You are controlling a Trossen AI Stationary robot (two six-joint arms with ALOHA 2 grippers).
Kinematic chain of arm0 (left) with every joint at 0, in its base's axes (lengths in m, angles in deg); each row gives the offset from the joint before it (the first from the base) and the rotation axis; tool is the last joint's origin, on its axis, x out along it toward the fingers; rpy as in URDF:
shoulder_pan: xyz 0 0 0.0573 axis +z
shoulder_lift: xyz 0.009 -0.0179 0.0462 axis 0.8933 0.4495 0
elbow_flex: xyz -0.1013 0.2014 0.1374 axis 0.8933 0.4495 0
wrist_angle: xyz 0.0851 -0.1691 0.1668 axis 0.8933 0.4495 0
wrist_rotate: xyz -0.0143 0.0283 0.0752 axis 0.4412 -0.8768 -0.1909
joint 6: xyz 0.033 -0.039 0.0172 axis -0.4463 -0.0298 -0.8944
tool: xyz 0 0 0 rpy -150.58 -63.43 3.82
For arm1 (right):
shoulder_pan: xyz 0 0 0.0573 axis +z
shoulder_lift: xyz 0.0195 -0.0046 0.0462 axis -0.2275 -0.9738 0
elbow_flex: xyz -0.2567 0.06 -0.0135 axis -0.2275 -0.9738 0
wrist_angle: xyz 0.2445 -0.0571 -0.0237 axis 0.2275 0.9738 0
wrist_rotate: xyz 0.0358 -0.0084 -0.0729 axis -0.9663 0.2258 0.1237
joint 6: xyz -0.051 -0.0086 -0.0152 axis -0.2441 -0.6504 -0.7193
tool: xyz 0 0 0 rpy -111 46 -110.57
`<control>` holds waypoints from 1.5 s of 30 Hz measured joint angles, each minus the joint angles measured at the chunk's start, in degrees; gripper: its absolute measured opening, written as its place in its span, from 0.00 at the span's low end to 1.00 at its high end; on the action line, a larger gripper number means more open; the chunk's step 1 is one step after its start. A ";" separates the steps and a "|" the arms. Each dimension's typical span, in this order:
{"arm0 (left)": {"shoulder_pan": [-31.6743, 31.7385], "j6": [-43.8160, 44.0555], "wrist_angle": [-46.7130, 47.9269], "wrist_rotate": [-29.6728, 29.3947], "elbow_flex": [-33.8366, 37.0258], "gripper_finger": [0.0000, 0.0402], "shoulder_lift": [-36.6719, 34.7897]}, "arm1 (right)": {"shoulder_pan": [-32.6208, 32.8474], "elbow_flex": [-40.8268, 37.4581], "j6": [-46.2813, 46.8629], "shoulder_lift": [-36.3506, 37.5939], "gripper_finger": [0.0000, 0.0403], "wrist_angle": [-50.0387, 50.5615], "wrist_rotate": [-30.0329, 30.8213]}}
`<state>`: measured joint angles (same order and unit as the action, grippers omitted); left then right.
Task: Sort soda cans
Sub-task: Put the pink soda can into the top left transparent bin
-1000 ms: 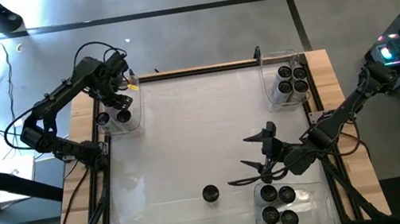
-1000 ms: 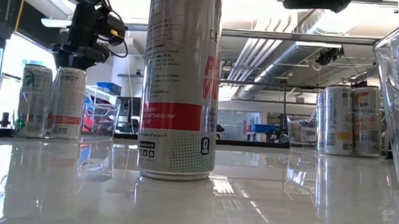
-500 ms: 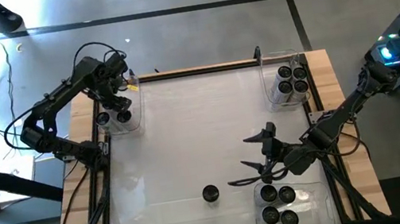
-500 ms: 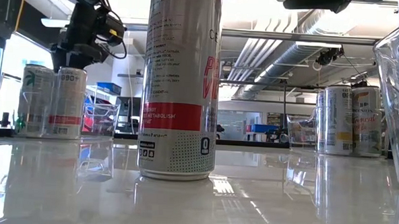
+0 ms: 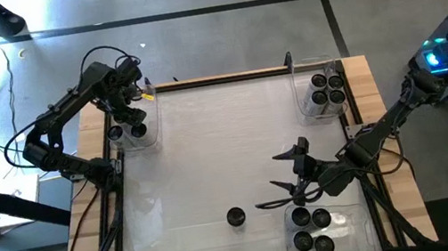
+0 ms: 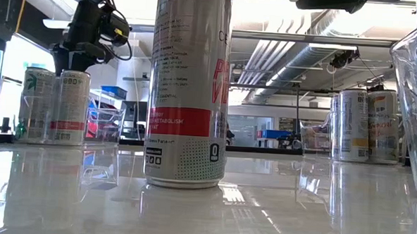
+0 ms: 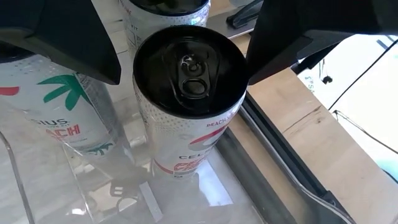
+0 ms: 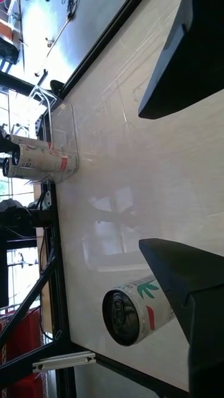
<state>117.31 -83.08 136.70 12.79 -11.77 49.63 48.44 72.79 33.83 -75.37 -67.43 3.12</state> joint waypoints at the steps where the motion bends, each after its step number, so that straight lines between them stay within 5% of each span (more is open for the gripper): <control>1: 0.00 0.27 -0.15 -0.15 0.00 0.83 0.01 | 0.00 0.00 0.00 0.00 0.81 0.00 0.02; 13: -0.09 3.42 -1.21 -1.07 -0.02 0.59 -0.03 | 0.00 0.00 0.00 0.00 0.81 0.00 0.02; 41: -2.80 9.77 4.84 -5.32 -0.24 0.59 2.92 | 0.01 0.00 0.46 0.00 0.81 -0.01 0.08; 45: -2.86 8.04 5.04 -5.36 -0.10 0.69 2.95 | 0.02 0.00 0.50 0.00 0.81 0.00 0.08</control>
<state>114.44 -75.04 141.73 7.44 -11.87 52.58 48.46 72.79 34.33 -75.37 -67.43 3.20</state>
